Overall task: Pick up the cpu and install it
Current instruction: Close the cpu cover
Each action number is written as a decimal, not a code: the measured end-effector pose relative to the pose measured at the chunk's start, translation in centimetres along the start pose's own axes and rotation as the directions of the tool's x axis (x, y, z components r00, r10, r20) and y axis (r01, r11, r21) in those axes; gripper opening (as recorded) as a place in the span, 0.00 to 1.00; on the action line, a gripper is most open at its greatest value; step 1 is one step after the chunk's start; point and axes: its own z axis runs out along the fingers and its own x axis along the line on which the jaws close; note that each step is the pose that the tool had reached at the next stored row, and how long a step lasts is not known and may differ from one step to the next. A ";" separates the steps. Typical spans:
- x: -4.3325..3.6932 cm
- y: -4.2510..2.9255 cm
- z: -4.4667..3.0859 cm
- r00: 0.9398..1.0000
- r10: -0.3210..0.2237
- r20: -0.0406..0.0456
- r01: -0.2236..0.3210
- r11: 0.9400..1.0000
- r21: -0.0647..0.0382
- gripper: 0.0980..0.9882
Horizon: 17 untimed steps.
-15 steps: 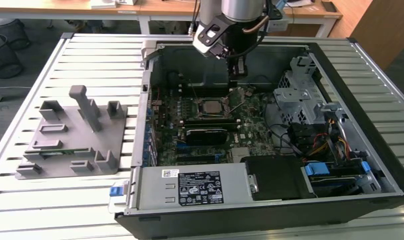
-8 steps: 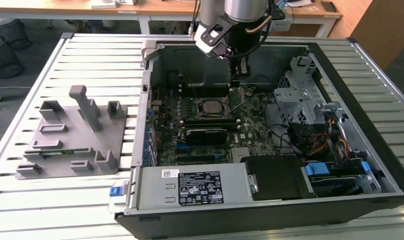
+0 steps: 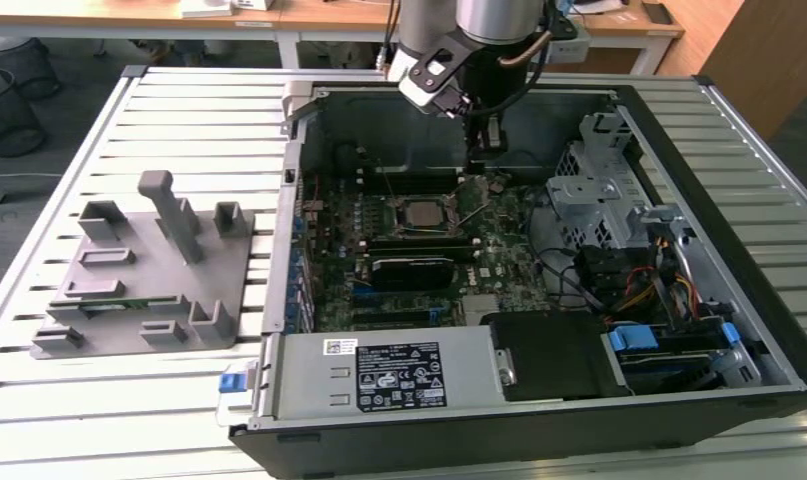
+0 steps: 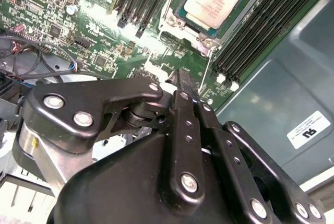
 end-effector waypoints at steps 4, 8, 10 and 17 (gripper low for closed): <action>0.00 0.34 0.02 1.000 0.000 0.000 0.000 1.000 0.000 0.01; 0.00 0.56 0.03 1.000 0.000 0.000 0.000 1.000 0.000 0.01; 0.00 0.65 0.04 1.000 0.000 0.000 0.000 1.000 0.000 0.01; 0.02 1.10 0.11 1.000 0.000 0.000 0.000 1.000 0.000 0.01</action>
